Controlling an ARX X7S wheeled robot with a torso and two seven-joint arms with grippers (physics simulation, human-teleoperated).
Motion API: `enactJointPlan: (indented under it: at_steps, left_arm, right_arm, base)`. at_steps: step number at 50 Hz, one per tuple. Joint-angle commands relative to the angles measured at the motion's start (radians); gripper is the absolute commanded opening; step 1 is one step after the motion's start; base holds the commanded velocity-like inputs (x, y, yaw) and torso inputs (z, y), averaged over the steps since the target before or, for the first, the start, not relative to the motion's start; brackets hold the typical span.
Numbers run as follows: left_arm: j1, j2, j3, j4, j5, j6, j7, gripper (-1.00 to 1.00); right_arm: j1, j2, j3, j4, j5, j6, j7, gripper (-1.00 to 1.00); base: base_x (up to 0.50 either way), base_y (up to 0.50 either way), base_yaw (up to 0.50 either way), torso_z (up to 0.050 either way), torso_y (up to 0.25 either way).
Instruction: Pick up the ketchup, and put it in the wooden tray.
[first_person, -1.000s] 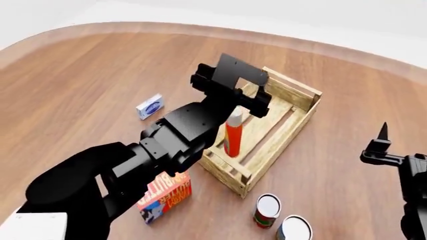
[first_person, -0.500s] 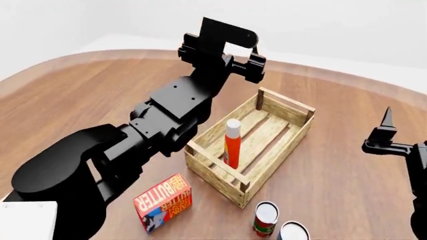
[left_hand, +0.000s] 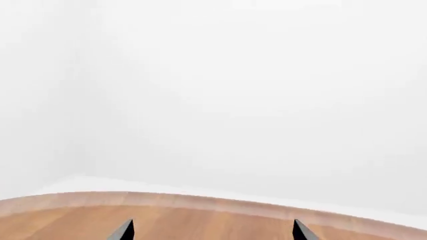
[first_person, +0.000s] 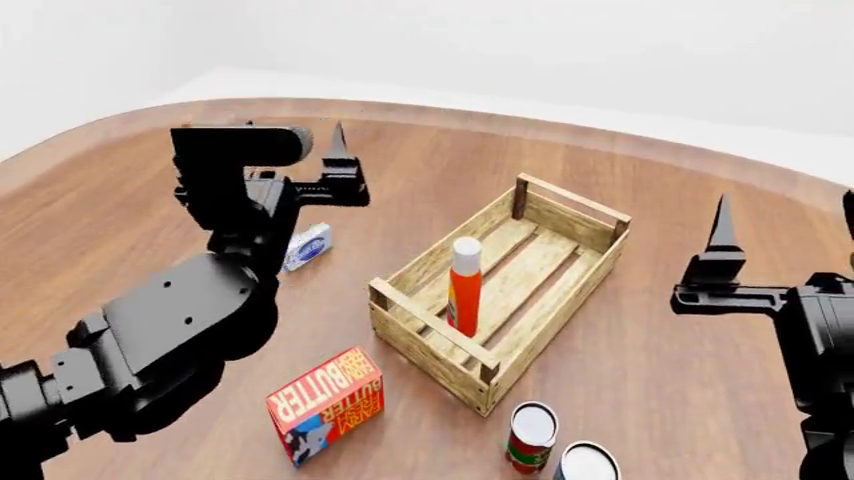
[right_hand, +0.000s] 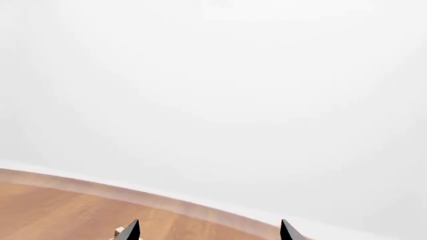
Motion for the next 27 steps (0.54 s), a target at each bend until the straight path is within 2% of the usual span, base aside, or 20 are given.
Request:
enactJointPlan:
  at_steps: [1, 11, 27]
  left_arm:
    - [0.156, -0.238, 0.01, 0.265, 0.047, 0.121, -0.23, 1.0]
    - [0.27, -0.294, 0.034, 0.348, 0.124, 0.185, -0.332, 1.0]
    - [0.3, -0.291, 0.028, 0.333, 0.143, 0.206, -0.333, 1.0]
  right_arm:
    - [-0.002, -0.009, -0.041, -0.019, -0.014, -0.02, 0.001, 1.0]
    - [-0.043, -0.029, -0.079, 0.002, -0.072, -0.109, 0.0, 1.0]
    - [-0.126, -0.081, -0.094, 0.032, -0.119, -0.198, 0.026, 1.0]
  base:
    - [0.0, 0.0, 0.0, 0.0, 0.0]
    - [0.0, 0.0, 0.0, 0.0, 0.0]
    - [0.0, 0.0, 0.0, 0.0, 0.0]
